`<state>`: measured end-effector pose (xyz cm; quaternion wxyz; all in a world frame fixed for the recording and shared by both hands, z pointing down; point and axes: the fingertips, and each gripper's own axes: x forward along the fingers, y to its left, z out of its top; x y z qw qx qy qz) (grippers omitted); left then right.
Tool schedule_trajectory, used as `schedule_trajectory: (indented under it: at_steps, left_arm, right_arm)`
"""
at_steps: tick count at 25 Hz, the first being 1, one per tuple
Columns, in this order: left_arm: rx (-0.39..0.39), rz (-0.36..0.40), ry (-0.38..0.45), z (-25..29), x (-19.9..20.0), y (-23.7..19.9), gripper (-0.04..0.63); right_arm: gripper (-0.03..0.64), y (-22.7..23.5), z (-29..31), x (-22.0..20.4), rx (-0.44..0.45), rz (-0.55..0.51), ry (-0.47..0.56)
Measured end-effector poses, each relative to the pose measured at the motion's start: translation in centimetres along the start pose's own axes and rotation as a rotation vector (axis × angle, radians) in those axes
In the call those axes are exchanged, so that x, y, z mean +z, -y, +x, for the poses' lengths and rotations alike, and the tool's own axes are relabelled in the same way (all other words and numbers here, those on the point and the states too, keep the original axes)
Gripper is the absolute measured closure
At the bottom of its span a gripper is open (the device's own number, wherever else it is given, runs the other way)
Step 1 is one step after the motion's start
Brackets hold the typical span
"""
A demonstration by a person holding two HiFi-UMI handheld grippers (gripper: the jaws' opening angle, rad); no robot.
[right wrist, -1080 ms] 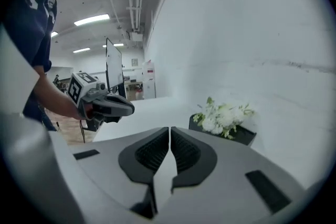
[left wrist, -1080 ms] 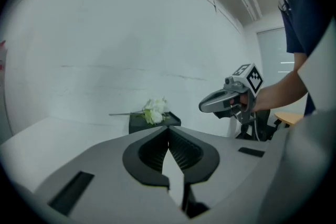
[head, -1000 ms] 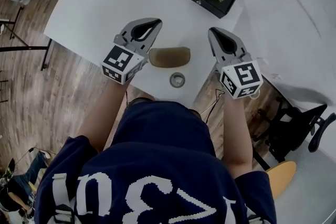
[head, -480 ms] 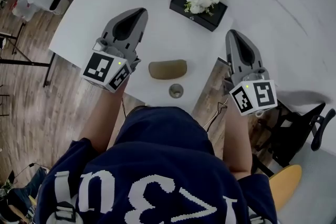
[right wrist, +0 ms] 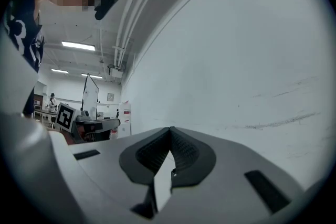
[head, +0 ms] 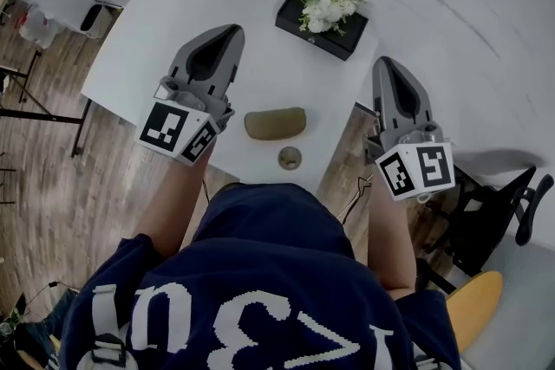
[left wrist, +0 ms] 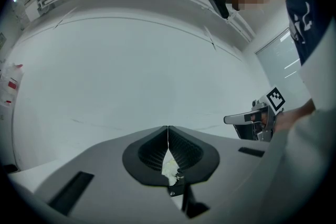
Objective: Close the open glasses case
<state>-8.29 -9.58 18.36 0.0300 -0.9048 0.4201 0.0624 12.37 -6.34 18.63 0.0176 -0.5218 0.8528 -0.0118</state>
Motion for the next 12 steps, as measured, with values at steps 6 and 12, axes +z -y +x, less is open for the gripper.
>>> schedule_trajectory:
  at_steps: [6, 12]
  left_arm:
    - [-0.001, 0.003, 0.001, 0.33, -0.16, 0.23, 0.581]
    - [-0.015, -0.003, -0.004, 0.43, -0.39, 0.54, 0.581]
  right_arm:
    - [0.593, 0.34, -0.06, 0.08, -0.014, 0.006, 0.010]
    - [0.593, 0.13, 0.18, 0.02, -0.008, 0.010, 0.011]
